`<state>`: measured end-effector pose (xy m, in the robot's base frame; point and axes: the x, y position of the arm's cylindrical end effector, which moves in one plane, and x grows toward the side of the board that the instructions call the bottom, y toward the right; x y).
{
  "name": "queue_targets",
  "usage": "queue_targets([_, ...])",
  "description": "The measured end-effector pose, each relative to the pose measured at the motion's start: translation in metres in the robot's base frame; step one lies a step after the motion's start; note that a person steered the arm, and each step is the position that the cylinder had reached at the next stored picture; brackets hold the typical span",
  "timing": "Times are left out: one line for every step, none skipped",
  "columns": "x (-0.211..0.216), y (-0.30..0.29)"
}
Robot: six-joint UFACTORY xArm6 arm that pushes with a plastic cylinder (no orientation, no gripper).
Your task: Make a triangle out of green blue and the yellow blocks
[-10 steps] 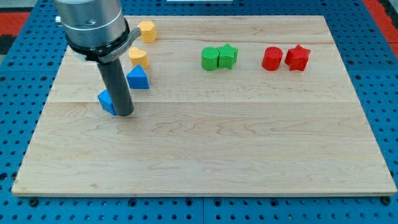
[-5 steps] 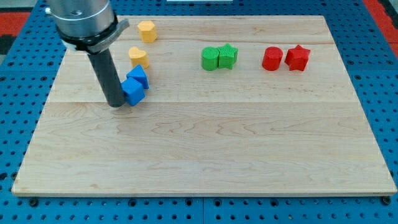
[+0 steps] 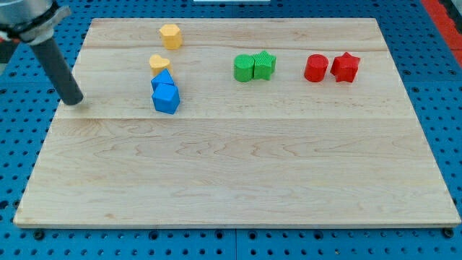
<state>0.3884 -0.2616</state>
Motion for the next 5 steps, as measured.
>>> queue_targets([-0.012,0.055])
queue_targets([-0.014,0.101])
queue_targets([-0.046,0.125])
queue_targets([-0.081,0.129])
queue_targets([-0.101,0.129])
